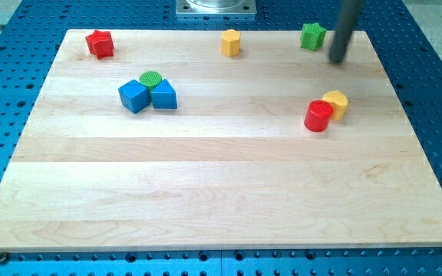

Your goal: Slide the blue triangle to the center left of the board

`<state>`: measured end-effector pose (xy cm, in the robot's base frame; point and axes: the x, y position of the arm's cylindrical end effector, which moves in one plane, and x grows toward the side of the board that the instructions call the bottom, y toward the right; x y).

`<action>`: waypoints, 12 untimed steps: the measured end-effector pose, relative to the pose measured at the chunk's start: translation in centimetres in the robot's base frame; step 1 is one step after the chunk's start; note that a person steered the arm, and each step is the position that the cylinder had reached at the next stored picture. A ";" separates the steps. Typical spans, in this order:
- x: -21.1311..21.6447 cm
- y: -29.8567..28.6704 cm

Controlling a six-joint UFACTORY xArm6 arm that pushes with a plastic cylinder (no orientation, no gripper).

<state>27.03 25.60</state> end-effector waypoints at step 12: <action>14.1 -34.8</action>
<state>41.10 -9.19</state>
